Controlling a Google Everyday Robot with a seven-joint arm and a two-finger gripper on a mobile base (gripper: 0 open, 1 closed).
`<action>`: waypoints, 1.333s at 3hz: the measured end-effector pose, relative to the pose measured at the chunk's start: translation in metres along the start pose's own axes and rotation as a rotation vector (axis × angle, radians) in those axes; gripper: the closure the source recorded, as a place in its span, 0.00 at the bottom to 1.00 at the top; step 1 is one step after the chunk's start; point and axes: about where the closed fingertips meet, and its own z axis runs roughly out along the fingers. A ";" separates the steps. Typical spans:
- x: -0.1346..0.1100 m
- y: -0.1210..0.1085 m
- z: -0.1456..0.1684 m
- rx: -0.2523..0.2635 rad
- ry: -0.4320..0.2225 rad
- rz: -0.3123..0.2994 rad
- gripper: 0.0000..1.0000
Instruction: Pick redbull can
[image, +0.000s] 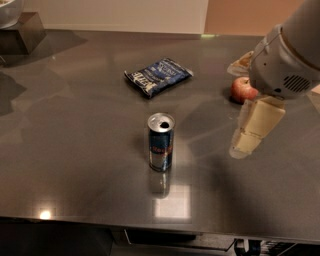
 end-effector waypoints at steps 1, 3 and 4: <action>-0.028 0.007 0.028 -0.048 -0.050 -0.020 0.00; -0.070 0.012 0.068 -0.101 -0.113 -0.041 0.00; -0.083 0.015 0.078 -0.113 -0.146 -0.061 0.00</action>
Offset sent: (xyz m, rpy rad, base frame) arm 0.0154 0.0985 -0.0496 0.1264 0.0864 0.1065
